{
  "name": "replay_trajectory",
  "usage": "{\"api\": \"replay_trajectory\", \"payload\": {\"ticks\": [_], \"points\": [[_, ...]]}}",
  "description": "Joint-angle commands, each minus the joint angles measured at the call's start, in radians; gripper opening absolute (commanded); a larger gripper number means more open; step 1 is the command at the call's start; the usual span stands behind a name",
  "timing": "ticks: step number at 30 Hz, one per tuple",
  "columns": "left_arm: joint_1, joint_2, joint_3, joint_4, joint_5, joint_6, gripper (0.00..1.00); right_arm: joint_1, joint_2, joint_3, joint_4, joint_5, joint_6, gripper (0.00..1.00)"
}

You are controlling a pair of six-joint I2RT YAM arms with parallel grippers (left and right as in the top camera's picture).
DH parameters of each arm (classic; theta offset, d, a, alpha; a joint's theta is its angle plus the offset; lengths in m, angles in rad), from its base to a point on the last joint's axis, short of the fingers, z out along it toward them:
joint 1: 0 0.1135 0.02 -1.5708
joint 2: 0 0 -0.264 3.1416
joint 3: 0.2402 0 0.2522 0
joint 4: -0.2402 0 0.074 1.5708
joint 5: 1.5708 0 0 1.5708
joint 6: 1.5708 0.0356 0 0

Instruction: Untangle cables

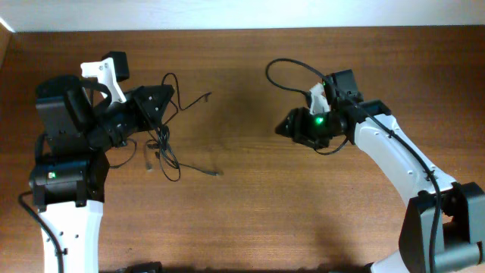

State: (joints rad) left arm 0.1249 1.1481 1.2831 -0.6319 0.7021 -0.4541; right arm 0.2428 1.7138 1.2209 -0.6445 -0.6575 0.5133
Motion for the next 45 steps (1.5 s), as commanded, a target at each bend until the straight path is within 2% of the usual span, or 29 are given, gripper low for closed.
{"api": "replay_trajectory", "payload": {"ticks": [1,2,5,13,15,19,25,31,36,40,45], "points": [[0.002,0.016,0.01,0.004,-0.019,-0.089,0.0,-0.001,-0.006,0.004,0.109,-0.449,-0.143,0.67],[0.002,0.023,0.01,0.014,-0.019,-0.121,0.0,0.003,-0.006,0.004,0.171,-0.539,-0.143,0.68],[0.002,0.031,0.01,0.045,-0.019,-0.155,0.0,0.024,-0.006,0.004,0.251,-0.6,-0.139,0.72],[0.002,0.031,0.01,0.089,-0.023,-0.251,0.0,0.161,-0.006,0.004,0.481,-0.585,-0.138,0.73],[-0.003,0.031,0.01,0.089,-0.015,-0.269,0.0,0.187,-0.006,0.004,0.553,-0.509,-0.063,0.72],[-0.035,0.031,0.01,0.098,-0.01,-0.298,0.0,0.224,-0.006,0.004,0.555,-0.406,-0.033,0.72],[-0.09,0.031,0.01,0.145,-0.023,-0.319,0.0,0.293,-0.006,0.004,0.575,-0.375,-0.034,0.72],[-0.104,0.031,0.01,0.156,0.017,-0.384,0.0,0.313,-0.006,0.004,0.55,-0.142,-0.083,0.72],[-0.104,0.031,0.01,0.152,0.039,-0.383,0.0,0.311,-0.006,0.004,0.544,-0.042,-0.096,0.72],[-0.104,0.031,0.01,0.151,0.046,-0.383,0.0,0.311,-0.006,0.004,0.524,0.087,0.037,0.72],[-0.104,0.031,0.01,0.145,0.045,-0.383,0.0,0.311,-0.006,0.004,0.541,0.083,0.197,0.72]]}}
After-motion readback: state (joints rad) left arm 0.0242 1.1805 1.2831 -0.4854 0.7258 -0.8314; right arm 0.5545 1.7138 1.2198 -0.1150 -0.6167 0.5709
